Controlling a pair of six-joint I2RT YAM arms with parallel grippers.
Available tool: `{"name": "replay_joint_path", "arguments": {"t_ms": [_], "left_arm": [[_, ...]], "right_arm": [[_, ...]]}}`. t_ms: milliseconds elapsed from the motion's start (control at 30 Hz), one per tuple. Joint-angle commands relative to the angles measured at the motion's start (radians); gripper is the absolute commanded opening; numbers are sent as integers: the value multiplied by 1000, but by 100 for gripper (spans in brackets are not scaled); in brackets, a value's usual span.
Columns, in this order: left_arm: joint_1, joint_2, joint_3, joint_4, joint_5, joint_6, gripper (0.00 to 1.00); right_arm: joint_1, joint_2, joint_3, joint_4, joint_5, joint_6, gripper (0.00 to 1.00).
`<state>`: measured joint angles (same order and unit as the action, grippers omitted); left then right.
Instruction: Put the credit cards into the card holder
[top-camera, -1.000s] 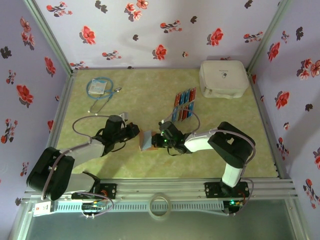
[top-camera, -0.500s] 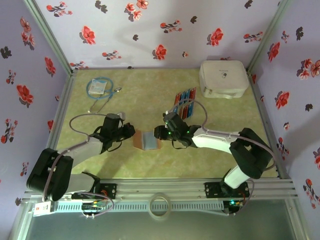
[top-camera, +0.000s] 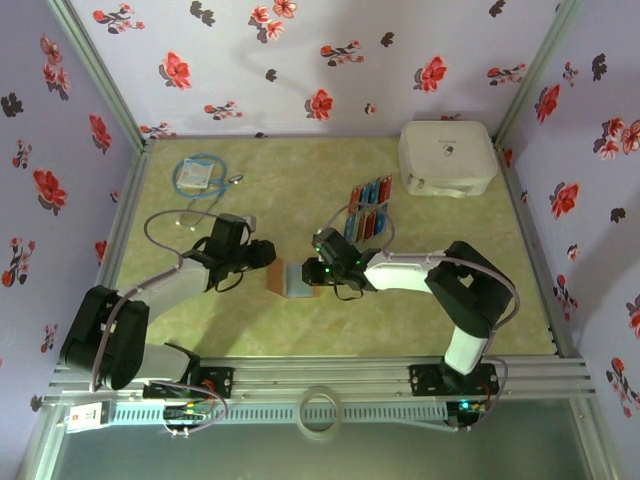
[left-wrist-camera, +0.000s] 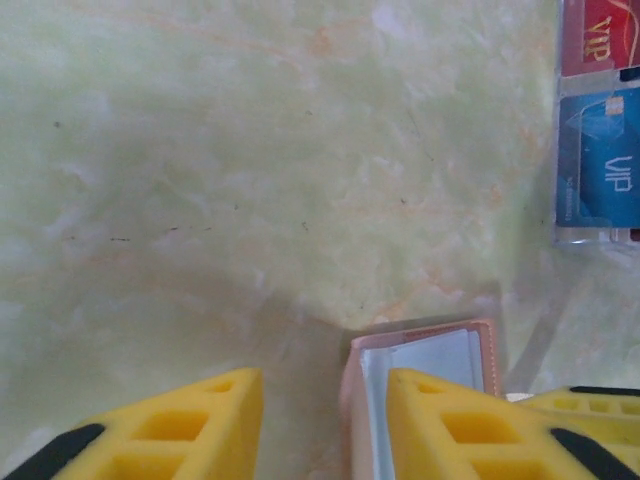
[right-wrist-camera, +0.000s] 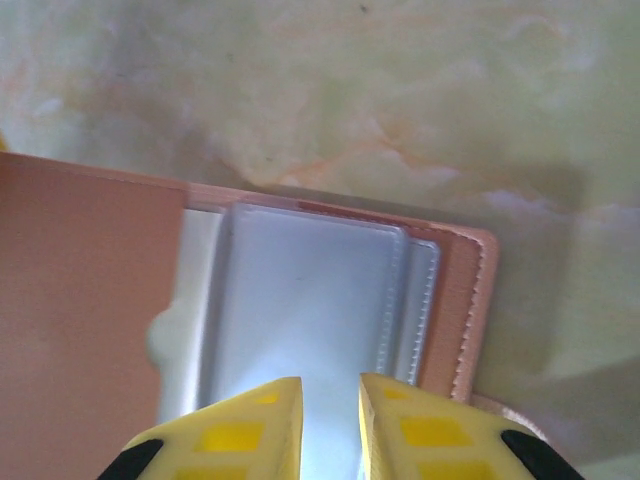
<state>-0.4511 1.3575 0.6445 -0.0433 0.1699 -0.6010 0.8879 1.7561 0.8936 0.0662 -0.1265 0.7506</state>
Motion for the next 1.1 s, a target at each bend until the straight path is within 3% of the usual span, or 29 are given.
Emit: {"name": "replay_joint_path", "arguments": {"t_ms": [0,467,700,1067], "left_arm": [[2,17,33,-133,-70,73,39],[-38,132,33,-217,-240,70,40],[-45,159,59,-215,-233,75,41],[-20,37,269,-393,-141,-5,51]], "right_arm": [[-8,16,-31,57,5,0,21],[-9,24,-92,116,0,44,20],[-8,18,-100,124,-10,56,20],[-9,-62,-26,8,-42,29,22]]}}
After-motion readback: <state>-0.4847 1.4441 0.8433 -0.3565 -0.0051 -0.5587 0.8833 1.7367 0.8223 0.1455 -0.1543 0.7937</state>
